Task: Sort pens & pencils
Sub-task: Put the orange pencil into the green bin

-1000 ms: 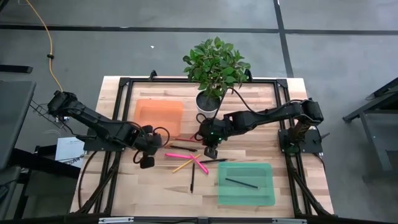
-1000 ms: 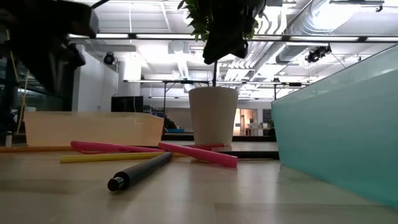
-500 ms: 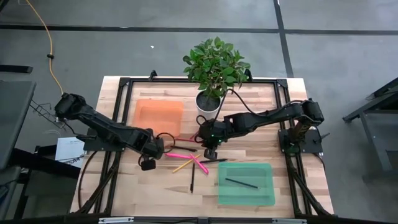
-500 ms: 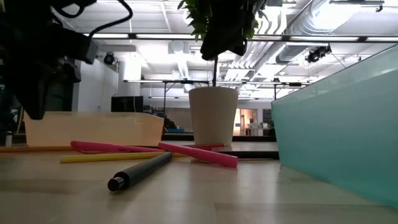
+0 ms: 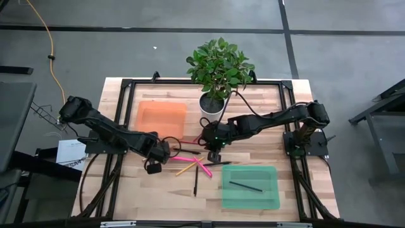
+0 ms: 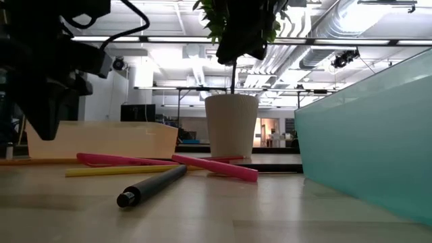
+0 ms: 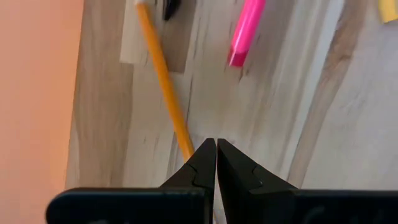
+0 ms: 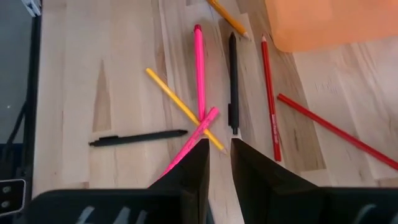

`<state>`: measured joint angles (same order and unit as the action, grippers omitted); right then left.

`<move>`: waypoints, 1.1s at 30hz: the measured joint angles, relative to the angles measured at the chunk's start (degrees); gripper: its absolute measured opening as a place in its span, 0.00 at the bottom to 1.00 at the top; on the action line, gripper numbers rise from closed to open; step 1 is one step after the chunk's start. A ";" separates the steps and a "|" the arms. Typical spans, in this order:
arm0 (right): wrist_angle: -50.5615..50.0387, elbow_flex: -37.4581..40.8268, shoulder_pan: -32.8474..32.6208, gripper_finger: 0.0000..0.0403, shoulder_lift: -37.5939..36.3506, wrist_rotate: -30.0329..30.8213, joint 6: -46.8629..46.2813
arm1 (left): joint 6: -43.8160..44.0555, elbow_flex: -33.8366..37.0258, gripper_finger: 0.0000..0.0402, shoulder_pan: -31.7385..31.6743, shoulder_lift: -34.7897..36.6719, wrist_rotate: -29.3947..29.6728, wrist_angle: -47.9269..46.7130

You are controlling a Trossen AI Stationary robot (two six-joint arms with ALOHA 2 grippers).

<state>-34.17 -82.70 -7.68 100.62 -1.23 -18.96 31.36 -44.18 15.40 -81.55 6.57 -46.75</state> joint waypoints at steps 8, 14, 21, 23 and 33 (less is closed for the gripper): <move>1.45 0.00 -0.78 0.14 0.00 0.02 2.26 | -0.70 0.00 0.01 -0.01 0.01 -0.75 -1.26; 1.98 0.00 -1.11 0.14 0.00 0.63 3.72 | 0.70 0.00 0.01 0.00 0.49 -0.96 -2.86; 1.96 0.00 -1.09 0.14 0.00 0.66 4.69 | 1.31 0.02 0.01 0.00 7.79 -0.72 -5.11; 2.15 0.00 -1.04 0.14 0.00 0.66 4.92 | 1.46 0.02 0.01 0.00 11.12 -0.41 -5.09; 2.28 0.00 -0.25 0.14 0.00 0.61 4.68 | -1.08 0.00 0.01 0.09 27.57 -0.80 -0.96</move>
<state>-31.89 -82.70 -7.94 100.62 -0.62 -14.28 30.27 -44.18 15.49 -53.98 5.77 -47.71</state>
